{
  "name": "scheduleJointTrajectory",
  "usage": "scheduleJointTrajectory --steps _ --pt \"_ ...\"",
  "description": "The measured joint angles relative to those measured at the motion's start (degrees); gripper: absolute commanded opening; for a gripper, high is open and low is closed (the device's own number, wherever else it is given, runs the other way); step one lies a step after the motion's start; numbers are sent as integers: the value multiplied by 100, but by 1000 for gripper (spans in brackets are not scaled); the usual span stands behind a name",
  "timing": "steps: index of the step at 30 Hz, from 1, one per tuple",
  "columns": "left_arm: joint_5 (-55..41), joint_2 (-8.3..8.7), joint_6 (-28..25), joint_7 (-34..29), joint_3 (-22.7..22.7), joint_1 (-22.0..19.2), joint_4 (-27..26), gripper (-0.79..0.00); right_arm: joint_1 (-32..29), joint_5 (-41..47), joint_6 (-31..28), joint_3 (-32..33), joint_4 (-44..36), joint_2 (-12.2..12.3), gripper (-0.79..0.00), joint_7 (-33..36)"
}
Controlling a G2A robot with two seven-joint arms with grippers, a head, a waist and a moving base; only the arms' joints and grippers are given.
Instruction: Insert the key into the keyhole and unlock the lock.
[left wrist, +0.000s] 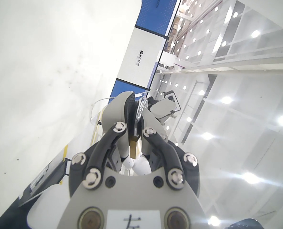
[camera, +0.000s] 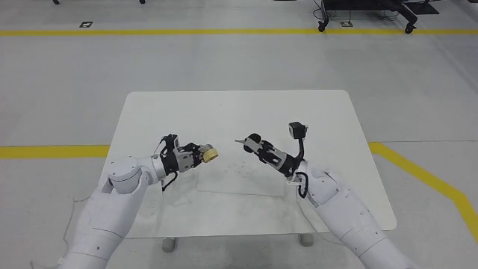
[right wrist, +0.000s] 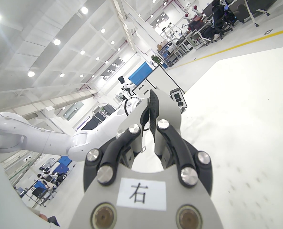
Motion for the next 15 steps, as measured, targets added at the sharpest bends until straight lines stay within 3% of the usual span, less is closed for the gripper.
scheduleJointTrajectory --steps 7,11,15 --pt "-465 -114 565 71 357 -354 267 -785 82 -1571 661 99 -656 38 -785 -60" --pt "-745 -159 1557 187 530 -581 461 -785 50 -2610 993 278 -1267 106 -785 -32" --pt "-830 -202 2114 369 673 -868 508 -785 -47 -3423 1106 436 -1853 173 -785 26"
